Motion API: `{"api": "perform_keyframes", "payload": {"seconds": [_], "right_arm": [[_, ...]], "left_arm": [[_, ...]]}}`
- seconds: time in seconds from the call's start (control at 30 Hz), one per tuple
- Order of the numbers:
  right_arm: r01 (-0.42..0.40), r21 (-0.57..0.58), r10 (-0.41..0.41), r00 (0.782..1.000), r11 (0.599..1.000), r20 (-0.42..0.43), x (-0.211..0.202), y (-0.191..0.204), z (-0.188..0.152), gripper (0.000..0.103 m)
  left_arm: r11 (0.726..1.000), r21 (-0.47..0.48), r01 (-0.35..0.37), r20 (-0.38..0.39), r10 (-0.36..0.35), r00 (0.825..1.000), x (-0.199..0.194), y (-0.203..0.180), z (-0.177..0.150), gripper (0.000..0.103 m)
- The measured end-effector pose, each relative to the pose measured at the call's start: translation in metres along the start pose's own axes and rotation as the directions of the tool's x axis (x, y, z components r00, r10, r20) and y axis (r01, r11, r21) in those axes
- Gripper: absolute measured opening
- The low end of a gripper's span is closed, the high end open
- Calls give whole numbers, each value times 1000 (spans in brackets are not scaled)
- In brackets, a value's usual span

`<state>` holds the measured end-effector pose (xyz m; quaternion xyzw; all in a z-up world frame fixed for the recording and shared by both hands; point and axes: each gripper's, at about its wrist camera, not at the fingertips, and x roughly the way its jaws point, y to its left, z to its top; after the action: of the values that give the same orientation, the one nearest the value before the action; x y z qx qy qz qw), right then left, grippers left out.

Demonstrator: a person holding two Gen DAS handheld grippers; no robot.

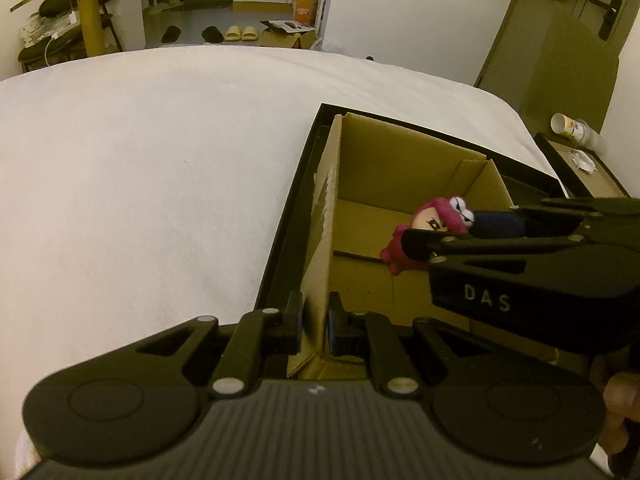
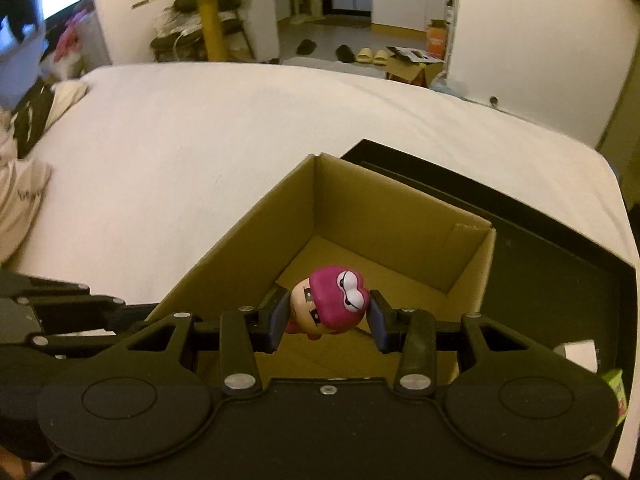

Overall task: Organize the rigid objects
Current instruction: 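Carry the pink figurine into the box and open the right gripper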

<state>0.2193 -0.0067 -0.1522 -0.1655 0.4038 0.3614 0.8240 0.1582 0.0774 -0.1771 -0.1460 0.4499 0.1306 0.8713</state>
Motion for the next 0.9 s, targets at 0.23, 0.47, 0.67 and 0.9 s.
{"api": "perform_keyframes", "payload": {"seconds": [0.23,0.47,0.67,0.9], "right_arm": [[19,-114,-17,1000,993,19,-2,9,9,42],[45,-206,-37,998,978,42,1,16,19,45],[65,-231,-54,997,971,54,-6,18,17,62],[86,-143,-80,996,986,50,-24,3,8,74]], "left_arm": [[1000,-4,2,-1,-2,1000,1,1,0,11],[1000,-17,-3,-3,3,1000,3,3,0,11],[1000,-18,-2,-7,2,1000,4,1,-1,11],[1000,-18,6,0,-6,1000,2,2,-2,11]]}}
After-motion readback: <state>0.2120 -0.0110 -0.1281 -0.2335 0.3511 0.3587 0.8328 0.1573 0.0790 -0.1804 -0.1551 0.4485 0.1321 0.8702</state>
